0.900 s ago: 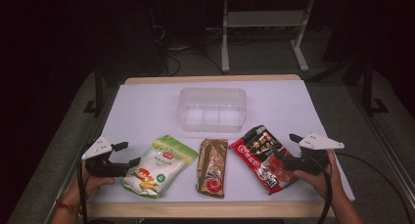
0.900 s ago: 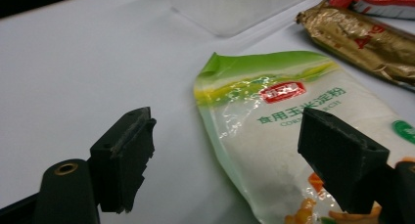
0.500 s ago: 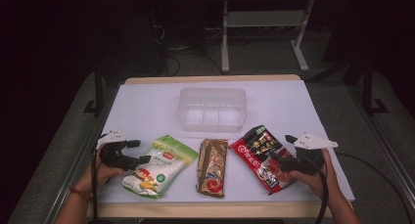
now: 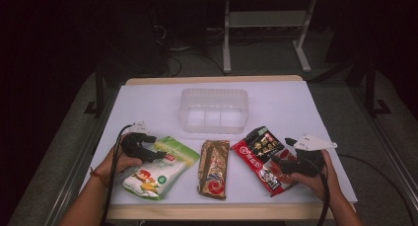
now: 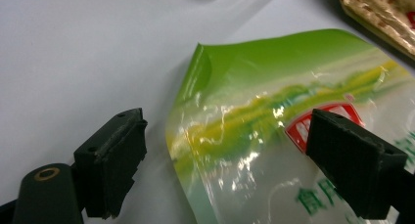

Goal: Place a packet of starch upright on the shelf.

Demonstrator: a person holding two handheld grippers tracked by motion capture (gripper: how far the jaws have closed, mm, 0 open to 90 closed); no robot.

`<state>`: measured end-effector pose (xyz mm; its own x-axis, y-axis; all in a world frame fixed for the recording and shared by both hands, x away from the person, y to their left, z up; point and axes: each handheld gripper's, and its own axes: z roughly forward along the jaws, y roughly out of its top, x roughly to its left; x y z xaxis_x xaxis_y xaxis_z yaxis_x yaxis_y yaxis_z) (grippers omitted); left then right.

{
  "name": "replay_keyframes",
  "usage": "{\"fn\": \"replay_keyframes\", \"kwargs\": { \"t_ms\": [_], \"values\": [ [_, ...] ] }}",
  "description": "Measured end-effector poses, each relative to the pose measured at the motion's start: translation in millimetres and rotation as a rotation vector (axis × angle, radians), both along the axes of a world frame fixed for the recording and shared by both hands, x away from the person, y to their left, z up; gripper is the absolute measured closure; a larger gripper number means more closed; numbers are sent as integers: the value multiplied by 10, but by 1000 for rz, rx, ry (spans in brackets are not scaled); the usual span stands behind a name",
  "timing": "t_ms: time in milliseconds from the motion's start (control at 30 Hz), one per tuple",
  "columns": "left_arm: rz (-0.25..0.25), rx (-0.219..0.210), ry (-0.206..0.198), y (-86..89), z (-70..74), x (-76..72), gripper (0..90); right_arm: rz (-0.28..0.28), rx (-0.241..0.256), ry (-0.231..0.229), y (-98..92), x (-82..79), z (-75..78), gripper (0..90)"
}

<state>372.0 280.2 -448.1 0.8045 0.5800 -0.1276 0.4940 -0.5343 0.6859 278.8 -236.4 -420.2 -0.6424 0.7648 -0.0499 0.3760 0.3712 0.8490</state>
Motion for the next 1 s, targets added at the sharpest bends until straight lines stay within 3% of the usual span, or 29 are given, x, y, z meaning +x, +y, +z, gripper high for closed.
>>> {"fn": "replay_keyframes", "kwargs": {
  "t_ms": [133, 267, 400, 500, 600, 633, 700, 833, 933, 967, 1000],
  "values": [
    [-22, 13, -10, -79, -5, 69, 148, 10, -8, 11, 18, 7, -15, 220],
    [-21, 56, -54, -120, 8, 61, 251, 15, -14, 15, 29, 6, -22, 220],
    [-52, 47, -52, -131, 28, 0, 445, 21, -17, 13, 28, 2, -21, 222],
    [-64, 61, -74, -112, 58, -26, 597, 22, -20, 9, 28, -3, -16, 223],
    [-36, 49, -60, -63, 43, -9, 713, 17, -17, 5, 20, 0, -12, 224],
    [-28, 39, -63, -36, 36, 1, 810, 17, -14, 5, 18, 3, -10, 224],
    [-15, 29, -60, -7, 33, 14, 848, 18, -15, 5, 20, 2, -9, 224],
    [44, 10, -73, 92, 63, 14, 875, 18, -20, -4, 24, -6, -2, 225],
    [109, -7, -91, 220, 89, -27, 878, 13, -19, -6, 13, -2, -2, 225],
    [158, -26, -101, 350, 114, -63, 878, 10, -19, -4, 10, 1, -4, 225],
    [158, -26, -101, 350, 114, -63, 878, 10, -19, -4, 10, 1, -4, 225]
  ]
}}
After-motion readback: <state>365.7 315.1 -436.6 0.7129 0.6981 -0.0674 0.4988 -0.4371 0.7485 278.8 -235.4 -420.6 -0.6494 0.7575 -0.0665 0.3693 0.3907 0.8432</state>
